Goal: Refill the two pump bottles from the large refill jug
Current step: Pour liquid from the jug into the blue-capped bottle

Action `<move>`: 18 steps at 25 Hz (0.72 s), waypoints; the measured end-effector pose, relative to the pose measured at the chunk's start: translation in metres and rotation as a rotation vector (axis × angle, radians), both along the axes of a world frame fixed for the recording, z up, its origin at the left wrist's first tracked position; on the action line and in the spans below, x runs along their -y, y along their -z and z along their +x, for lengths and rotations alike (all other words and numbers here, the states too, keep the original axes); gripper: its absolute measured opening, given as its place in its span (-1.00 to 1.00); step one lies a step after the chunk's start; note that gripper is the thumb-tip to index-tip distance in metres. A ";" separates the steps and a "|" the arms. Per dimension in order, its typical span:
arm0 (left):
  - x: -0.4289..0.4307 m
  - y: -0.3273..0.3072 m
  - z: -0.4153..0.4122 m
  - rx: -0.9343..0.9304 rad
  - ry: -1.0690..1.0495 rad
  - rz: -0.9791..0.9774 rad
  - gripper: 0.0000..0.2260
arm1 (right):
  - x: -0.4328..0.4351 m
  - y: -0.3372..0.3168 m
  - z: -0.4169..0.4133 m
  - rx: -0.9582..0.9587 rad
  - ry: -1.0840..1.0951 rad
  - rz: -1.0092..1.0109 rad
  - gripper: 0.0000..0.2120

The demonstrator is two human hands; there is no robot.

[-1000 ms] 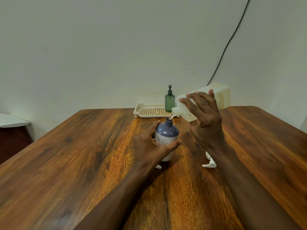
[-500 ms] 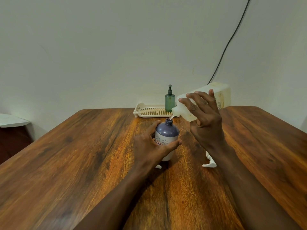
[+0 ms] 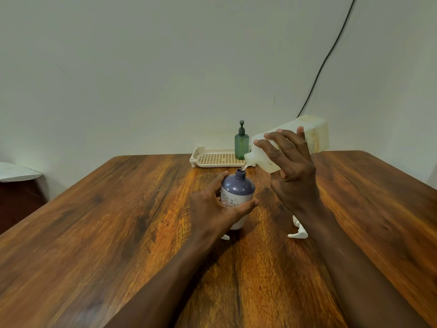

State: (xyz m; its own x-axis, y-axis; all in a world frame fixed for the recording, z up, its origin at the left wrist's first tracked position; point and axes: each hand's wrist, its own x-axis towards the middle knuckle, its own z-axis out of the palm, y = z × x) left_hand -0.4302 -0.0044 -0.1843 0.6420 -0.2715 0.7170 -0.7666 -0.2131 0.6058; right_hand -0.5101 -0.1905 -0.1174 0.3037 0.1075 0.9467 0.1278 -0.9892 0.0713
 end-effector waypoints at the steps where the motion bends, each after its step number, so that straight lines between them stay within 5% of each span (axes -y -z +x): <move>1: 0.000 0.000 0.000 0.002 0.002 -0.001 -0.14 | 0.000 0.000 0.000 0.002 0.002 -0.004 -0.30; 18: 0.000 0.000 -0.002 0.019 0.002 0.001 -0.17 | -0.002 -0.001 -0.002 -0.008 -0.024 -0.017 -0.35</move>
